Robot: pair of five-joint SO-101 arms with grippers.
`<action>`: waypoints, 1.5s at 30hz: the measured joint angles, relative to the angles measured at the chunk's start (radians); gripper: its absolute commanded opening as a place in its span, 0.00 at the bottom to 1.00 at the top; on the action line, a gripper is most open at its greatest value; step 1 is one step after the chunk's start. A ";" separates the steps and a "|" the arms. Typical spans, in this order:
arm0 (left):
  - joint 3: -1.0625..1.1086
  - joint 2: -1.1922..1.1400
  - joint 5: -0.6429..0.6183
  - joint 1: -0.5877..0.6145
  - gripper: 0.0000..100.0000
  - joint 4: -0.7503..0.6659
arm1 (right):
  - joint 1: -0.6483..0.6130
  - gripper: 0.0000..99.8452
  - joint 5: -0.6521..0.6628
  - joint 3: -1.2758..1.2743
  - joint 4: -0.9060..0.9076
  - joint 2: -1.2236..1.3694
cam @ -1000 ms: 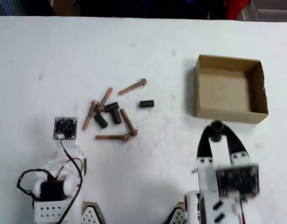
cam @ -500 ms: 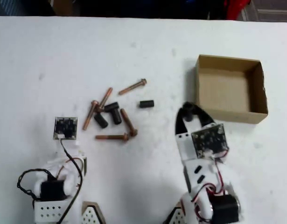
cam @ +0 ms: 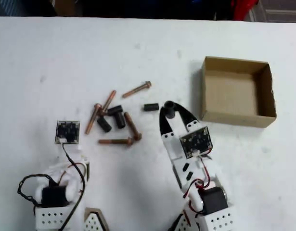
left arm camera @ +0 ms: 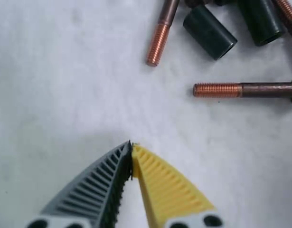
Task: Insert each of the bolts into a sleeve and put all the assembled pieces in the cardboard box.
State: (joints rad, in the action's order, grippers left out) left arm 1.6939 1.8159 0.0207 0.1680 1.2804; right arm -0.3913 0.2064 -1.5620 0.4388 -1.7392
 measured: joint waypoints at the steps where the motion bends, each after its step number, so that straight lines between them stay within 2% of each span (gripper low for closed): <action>1: 0.000 0.000 0.000 0.000 0.02 0.000 | -0.003 0.02 -0.003 -0.014 -0.011 0.000; 6: 0.000 0.000 0.000 0.000 0.02 0.000 | -0.006 0.02 -0.031 -0.064 -0.026 0.000; 16: 0.000 0.000 0.000 0.000 0.02 0.000 | -0.006 0.02 -0.249 -0.126 -0.140 0.000; 26: 0.000 0.000 0.000 0.000 0.02 0.000 | -0.006 0.02 -0.364 -0.126 -0.140 0.000; 45: 0.000 0.000 0.000 0.000 0.03 0.000 | -0.006 0.02 -0.359 -0.126 -0.112 0.000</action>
State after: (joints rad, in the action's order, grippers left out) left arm 1.6939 1.8159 0.0207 0.1680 1.2804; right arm -0.3974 -0.1527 -1.6878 0.3268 -1.7392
